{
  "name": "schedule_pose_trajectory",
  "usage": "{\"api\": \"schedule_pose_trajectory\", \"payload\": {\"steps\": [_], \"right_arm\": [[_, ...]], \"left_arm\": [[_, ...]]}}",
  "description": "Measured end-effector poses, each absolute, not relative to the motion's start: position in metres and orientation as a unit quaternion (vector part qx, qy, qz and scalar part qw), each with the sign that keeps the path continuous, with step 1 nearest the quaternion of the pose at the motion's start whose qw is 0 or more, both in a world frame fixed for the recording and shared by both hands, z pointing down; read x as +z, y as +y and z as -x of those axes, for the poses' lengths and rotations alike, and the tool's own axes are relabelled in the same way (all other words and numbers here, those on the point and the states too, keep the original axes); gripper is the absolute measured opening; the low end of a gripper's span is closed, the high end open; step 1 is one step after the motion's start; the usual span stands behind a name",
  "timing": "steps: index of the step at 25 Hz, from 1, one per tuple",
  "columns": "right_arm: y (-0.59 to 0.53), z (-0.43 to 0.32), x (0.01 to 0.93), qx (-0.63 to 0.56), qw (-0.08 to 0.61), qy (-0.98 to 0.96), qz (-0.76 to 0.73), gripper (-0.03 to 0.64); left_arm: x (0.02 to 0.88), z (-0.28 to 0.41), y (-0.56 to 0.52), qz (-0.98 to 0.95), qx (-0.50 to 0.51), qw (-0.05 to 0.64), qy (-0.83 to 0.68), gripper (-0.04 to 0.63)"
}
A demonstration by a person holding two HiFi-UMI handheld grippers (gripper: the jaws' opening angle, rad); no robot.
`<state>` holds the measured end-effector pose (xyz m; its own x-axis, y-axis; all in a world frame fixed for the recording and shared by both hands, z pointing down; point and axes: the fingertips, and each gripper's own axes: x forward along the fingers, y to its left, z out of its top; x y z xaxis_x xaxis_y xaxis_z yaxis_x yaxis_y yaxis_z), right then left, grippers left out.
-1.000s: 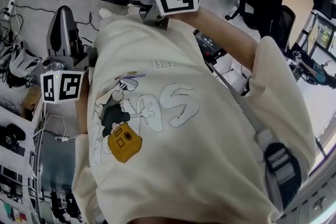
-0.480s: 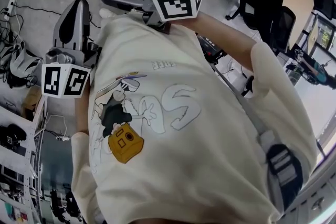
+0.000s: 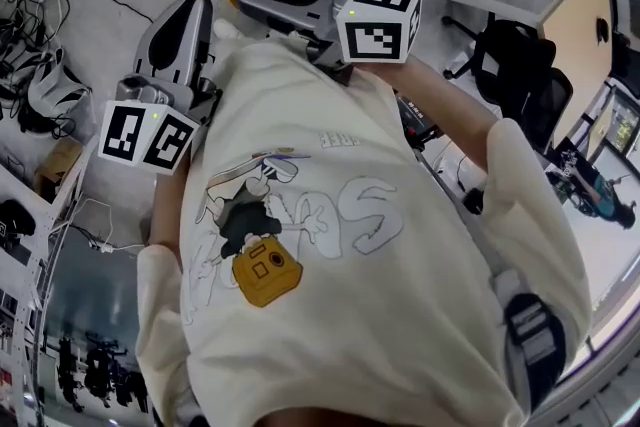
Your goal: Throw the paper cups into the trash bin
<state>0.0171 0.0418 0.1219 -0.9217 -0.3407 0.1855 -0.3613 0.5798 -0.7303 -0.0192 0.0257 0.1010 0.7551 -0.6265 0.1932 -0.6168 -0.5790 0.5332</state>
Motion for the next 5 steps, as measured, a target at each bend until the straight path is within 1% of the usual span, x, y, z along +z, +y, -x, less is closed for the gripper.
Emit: {"api": "schedule_pose_trajectory", "payload": {"steps": [5], "right_arm": [[0.0378,-0.008,0.1212,0.41,0.015,-0.895,-0.176,0.005]], "left_arm": [[0.0968,0.0235,0.0235,-0.888,-0.003,0.284,-0.36,0.006]]}}
